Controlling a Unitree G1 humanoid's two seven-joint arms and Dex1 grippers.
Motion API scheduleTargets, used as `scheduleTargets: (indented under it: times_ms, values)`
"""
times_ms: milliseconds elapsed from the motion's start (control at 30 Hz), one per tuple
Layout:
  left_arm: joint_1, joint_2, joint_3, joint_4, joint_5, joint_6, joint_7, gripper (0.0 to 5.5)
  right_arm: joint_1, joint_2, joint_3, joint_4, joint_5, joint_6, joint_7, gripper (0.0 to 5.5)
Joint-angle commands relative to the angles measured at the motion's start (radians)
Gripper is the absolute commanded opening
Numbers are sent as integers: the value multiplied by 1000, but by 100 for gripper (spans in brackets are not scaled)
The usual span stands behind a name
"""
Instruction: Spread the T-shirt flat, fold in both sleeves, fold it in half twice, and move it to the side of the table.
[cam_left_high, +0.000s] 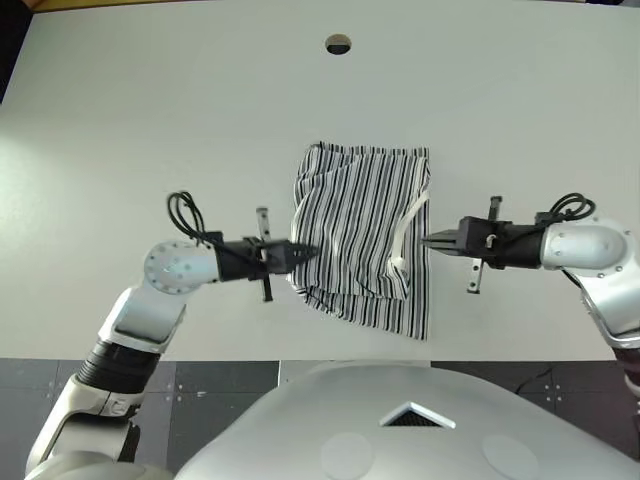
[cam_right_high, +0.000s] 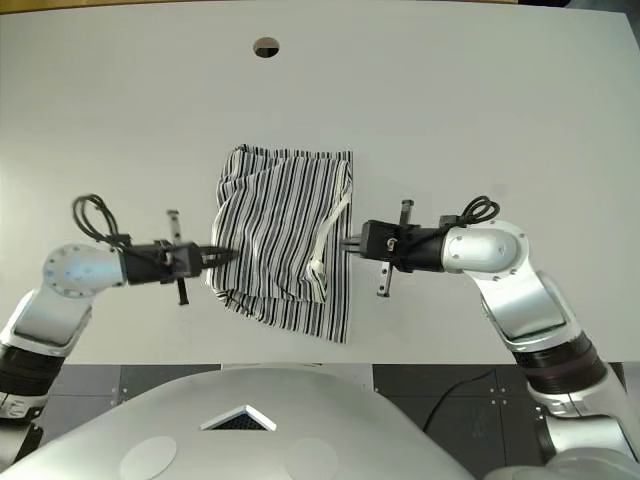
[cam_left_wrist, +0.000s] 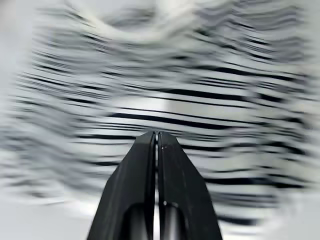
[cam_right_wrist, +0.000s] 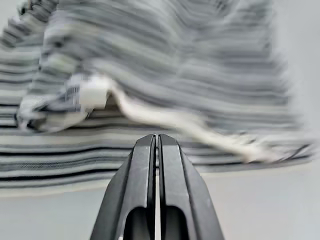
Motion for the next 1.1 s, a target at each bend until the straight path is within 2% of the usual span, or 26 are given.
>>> scheduleTargets:
  times_ms: [33,133,300,400,867,1100]
  values:
    - [64,65,105,-6,-56,-60,-22,55,104,-39,-37,51,-166,-348,-87,43]
    - [135,131,173,-1,-15,-106,-14,106,209,-86,-30,109,-353,-540,-168,103]
    - [219,197,186,31,145,-198,20,194,318,-116,-51,100,-454,-644,-223,203]
    - [250,187,171,28,227,-245,63,235,378,-125,-57,96,-525,-648,-249,208]
    - [236,121,33,11,305,-319,133,235,281,55,34,53,-723,-842,-466,208]
    - [205,113,-29,21,321,-320,128,235,230,86,45,88,-798,-880,-524,208]
